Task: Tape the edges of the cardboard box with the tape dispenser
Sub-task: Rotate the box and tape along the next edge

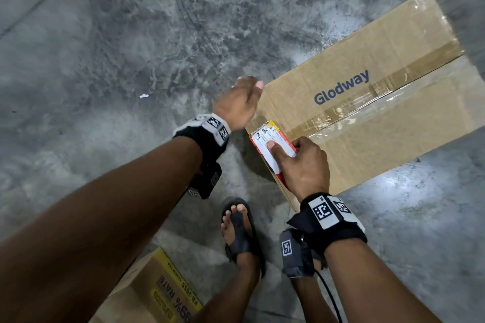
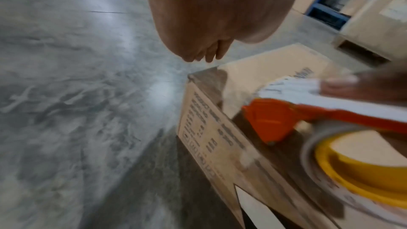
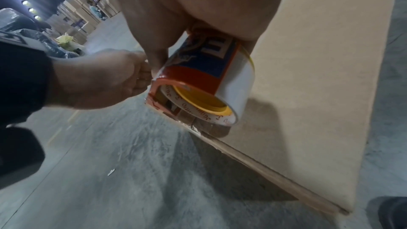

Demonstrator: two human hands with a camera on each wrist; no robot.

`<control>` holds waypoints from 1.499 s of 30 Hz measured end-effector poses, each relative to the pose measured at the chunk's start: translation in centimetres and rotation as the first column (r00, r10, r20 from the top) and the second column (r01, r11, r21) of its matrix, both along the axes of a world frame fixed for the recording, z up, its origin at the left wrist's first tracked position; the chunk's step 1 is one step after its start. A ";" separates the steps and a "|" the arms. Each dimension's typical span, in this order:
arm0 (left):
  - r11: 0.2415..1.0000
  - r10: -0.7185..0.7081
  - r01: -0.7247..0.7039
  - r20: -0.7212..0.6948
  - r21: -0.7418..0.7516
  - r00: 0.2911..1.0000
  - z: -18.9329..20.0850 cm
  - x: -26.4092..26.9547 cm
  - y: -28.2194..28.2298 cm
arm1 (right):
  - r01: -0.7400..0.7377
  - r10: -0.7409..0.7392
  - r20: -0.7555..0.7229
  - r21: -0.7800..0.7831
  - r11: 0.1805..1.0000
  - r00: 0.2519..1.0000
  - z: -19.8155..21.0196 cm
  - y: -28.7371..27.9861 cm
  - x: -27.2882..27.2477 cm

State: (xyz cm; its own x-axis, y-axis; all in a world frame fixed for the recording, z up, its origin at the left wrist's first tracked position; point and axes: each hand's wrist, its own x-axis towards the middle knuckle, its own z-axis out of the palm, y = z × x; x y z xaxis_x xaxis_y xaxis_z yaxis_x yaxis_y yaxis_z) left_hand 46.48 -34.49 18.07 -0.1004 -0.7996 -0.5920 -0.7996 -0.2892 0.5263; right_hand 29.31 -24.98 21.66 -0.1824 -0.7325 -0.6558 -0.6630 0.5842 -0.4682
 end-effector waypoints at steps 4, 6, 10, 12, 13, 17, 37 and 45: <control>0.991 -0.127 0.130 -0.052 0.044 0.991 -0.1 -1.5 3.0 | -0.062 0.063 -0.023 0.036 0.997 0.998 0.3 -0.4 0.3; 0.983 -0.176 0.176 -0.002 0.052 0.984 -0.9 -1.3 3.3 | -0.091 0.092 -0.031 0.051 0.995 0.995 0.4 -0.4 0.3; 0.971 -0.240 0.237 0.070 0.038 0.968 -2.0 -1.5 3.7 | -0.093 0.095 -0.011 0.078 0.993 0.995 0.6 -0.3 0.3; 0.967 -0.255 0.255 0.145 0.019 0.956 -2.6 -1.7 3.9 | -0.093 0.093 0.009 0.088 0.992 0.996 0.9 0.1 -0.1; 0.964 -0.263 0.266 0.185 0.009 0.947 -2.9 -2.0 4.0 | -0.095 0.095 0.007 0.093 0.991 0.995 1.2 0.6 -0.7; 0.955 -0.275 0.295 0.300 -0.022 0.913 -3.0 -2.5 4.4 | -0.089 0.089 0.009 0.104 0.991 0.996 2.9 4.2 -3.9; 0.953 -0.269 0.298 0.303 -0.052 0.914 -3.4 -2.9 5.4 | -0.039 0.054 -0.063 0.224 0.974 0.997 2.3 8.6 -8.0; 0.942 -0.273 0.329 0.407 -0.073 0.872 -3.1 -3.6 6.2 | -0.018 0.047 -0.116 0.242 0.970 0.992 1.9 9.0 -7.0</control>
State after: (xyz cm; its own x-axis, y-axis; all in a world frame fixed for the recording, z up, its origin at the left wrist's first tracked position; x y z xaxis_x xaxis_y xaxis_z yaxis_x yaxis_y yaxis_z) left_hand 42.84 -28.24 14.94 -0.1356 -0.8421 -0.5219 -0.9833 0.0499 0.1748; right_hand 22.32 -16.00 23.51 -0.2487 -0.5636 -0.7877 -0.7262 0.6467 -0.2334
